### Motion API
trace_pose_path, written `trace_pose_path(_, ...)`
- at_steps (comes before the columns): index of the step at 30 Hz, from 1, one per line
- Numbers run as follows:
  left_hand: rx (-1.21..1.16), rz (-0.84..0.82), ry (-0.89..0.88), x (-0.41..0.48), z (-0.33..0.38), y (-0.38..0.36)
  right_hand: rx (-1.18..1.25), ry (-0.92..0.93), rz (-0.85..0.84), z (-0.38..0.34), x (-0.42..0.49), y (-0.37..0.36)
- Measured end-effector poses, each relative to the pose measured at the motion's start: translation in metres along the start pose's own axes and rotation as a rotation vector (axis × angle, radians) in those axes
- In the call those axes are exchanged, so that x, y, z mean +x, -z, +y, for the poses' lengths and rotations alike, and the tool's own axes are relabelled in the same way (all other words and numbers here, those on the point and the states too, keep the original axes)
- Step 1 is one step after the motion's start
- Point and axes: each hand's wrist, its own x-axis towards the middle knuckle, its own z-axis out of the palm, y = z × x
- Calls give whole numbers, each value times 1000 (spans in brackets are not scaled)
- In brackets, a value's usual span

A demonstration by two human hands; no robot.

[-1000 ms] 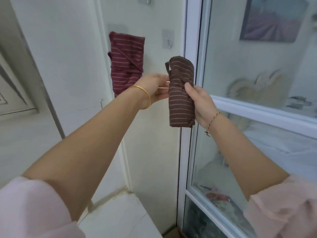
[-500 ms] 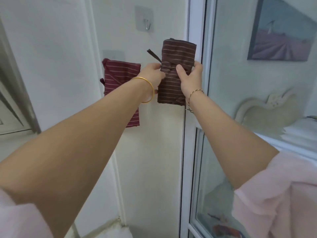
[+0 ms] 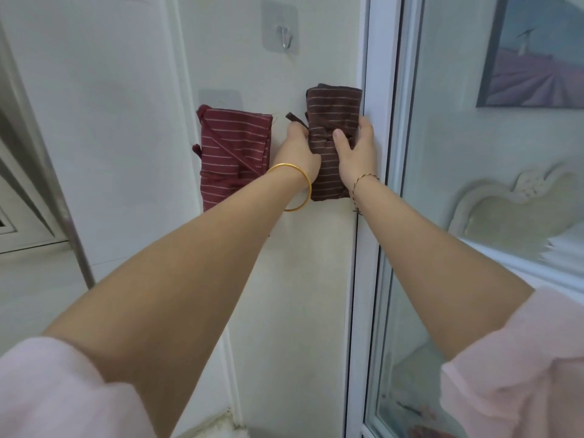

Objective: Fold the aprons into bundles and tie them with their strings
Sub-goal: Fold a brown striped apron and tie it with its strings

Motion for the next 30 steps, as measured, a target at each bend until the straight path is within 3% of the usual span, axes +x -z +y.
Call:
trace_pose_path(15,-42,-72,103,-11,-12,-16,-191,98,74,14,-20,1)
trace_pose_path(22,27,-83,190,-19,-15,-21,-394,13,113,14,-42,12)
trace_pose_path(30,-32,-153,260,-39,-25,-23,-375,26,164,8,-71,15)
